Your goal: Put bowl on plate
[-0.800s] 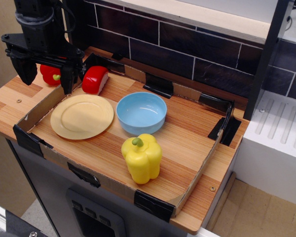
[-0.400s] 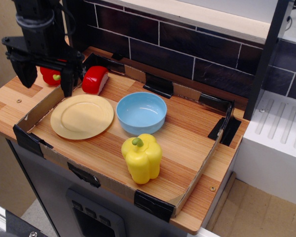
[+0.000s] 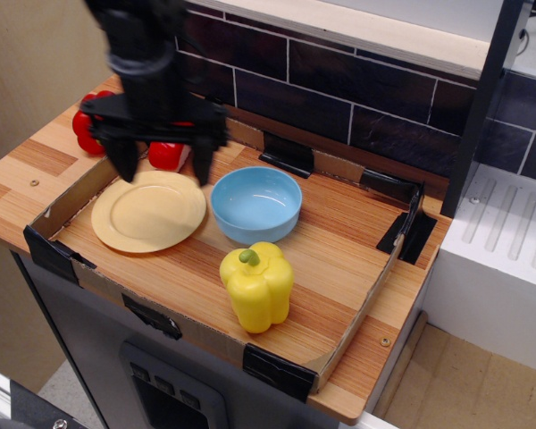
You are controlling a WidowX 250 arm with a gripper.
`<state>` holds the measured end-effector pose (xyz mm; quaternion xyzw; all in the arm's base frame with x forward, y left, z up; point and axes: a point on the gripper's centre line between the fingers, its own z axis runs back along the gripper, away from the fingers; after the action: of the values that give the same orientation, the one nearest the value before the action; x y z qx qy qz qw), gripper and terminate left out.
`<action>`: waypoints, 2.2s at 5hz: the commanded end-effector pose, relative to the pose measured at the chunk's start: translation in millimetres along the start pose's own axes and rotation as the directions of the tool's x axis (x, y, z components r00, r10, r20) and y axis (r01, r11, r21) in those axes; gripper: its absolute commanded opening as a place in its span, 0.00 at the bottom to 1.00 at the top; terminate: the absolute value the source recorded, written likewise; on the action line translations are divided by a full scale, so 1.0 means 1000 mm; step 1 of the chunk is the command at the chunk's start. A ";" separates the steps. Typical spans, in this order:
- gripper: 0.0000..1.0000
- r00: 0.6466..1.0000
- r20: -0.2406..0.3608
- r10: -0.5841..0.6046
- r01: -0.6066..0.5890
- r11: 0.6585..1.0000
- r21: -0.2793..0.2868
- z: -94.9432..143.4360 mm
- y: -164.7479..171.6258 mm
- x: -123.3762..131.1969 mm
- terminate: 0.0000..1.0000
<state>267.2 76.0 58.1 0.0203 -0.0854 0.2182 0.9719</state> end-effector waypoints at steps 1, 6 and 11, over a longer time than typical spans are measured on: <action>1.00 0.997 0.048 0.063 -0.061 0.997 -0.041 -0.011 -0.036 0.023 0.00; 0.00 0.999 0.026 0.028 -0.028 0.999 -0.027 -0.037 -0.038 0.016 0.00; 0.00 0.998 -0.022 0.052 -0.053 0.998 -0.021 0.018 0.070 0.020 0.00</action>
<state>245.8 142.8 68.7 0.0008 -0.0626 0.2414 0.9684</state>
